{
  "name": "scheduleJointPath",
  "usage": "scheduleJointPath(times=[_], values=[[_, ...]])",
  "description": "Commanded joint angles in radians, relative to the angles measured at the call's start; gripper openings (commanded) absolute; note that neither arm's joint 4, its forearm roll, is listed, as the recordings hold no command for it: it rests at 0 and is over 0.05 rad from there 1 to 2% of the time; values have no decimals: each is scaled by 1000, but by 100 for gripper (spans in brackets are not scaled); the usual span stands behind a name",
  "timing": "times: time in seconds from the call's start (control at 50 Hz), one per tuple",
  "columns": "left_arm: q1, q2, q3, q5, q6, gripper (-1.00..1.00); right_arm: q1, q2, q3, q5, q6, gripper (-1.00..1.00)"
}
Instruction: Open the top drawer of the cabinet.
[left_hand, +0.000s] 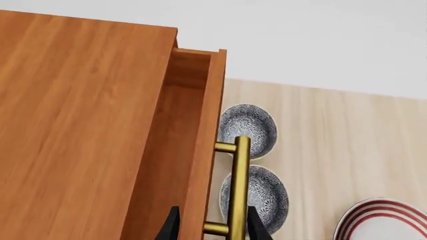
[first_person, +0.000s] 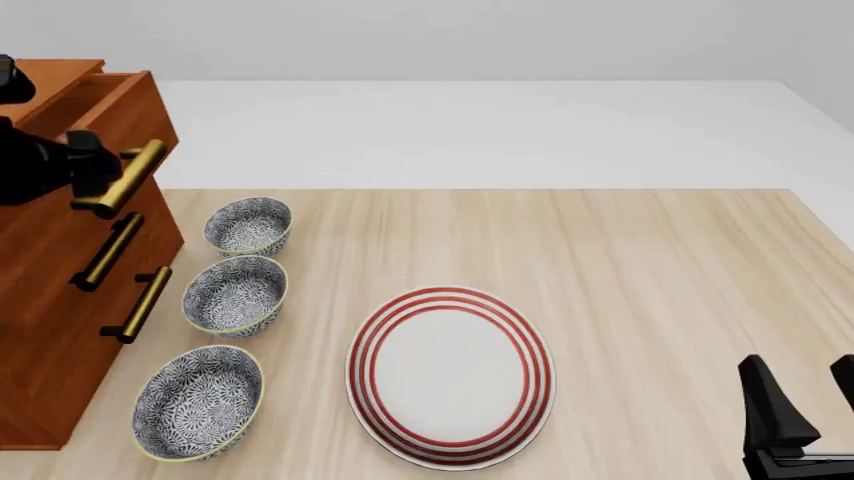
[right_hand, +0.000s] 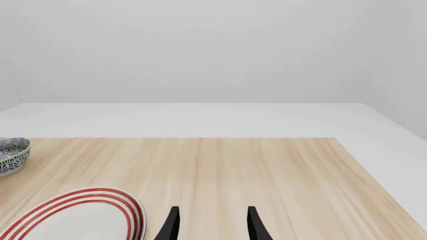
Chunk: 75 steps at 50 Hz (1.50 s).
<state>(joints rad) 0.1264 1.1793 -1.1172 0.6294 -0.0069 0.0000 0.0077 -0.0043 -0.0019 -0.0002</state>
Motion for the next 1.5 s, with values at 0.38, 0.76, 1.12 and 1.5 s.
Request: scheduleJointPath(times=[0.38,0.76,1.12,1.5], values=[[-29,17,9,5,-7,100,0,0,0,0,0,100],[-54,18,11,14,-5,100,0,0,0,0,0,100],[-76,24,18,15,-2,100,0,0,0,0,0,100],[-95,32,14,20,11,100,0,0,0,0,0,100]])
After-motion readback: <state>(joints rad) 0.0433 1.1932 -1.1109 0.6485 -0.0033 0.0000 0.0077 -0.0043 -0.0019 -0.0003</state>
